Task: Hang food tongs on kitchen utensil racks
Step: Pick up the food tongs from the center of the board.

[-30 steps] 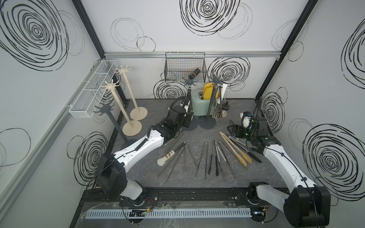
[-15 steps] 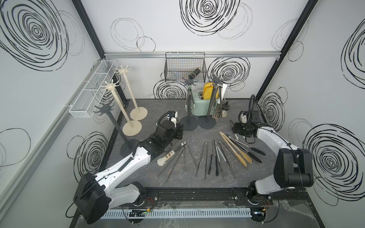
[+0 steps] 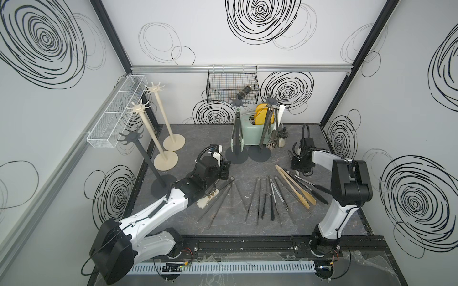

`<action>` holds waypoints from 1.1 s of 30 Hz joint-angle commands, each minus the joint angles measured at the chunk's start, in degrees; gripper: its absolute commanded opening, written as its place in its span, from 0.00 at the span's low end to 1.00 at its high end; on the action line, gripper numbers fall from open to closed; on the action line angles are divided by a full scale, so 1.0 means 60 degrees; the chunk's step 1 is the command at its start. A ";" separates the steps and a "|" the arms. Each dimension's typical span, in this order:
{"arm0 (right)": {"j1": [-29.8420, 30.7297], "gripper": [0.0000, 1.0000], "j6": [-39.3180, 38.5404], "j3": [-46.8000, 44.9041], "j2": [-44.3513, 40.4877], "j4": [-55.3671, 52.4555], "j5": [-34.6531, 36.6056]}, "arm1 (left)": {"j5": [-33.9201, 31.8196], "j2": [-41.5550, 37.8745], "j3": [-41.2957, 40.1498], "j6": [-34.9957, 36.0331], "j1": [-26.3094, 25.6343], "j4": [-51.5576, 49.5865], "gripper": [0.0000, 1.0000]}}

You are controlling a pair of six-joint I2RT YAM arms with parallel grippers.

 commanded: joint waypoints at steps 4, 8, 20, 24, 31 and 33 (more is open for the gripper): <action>-0.0052 0.31 -0.0068 0.0273 0.0583 -0.0208 0.0309 | 0.0079 -0.0164 -0.0101 -0.0129 -0.0041 0.0508 0.39; -0.0166 0.21 -0.0106 0.0377 0.0816 -0.0189 0.0523 | 0.0126 -0.0181 -0.0175 -0.0127 -0.0041 0.0508 0.39; -0.1171 0.02 -0.0535 0.1351 0.1522 -0.0195 0.1102 | 0.0689 -0.0164 -0.0611 -0.0276 -0.0040 0.1053 0.38; -0.1405 0.00 -0.0569 0.1709 0.1303 -0.0333 0.1250 | 0.0941 -0.0192 -0.0757 -0.0260 -0.0041 0.1333 0.38; -0.1476 0.00 -0.0582 0.1909 -0.0365 -0.0545 0.0837 | 0.1289 -0.0343 -0.0926 -0.0021 0.0028 0.1753 0.38; -0.1483 0.00 -0.0568 0.1865 -0.1176 -0.0453 0.0508 | 0.1389 -0.0435 -0.0987 0.0052 0.0061 0.1885 0.38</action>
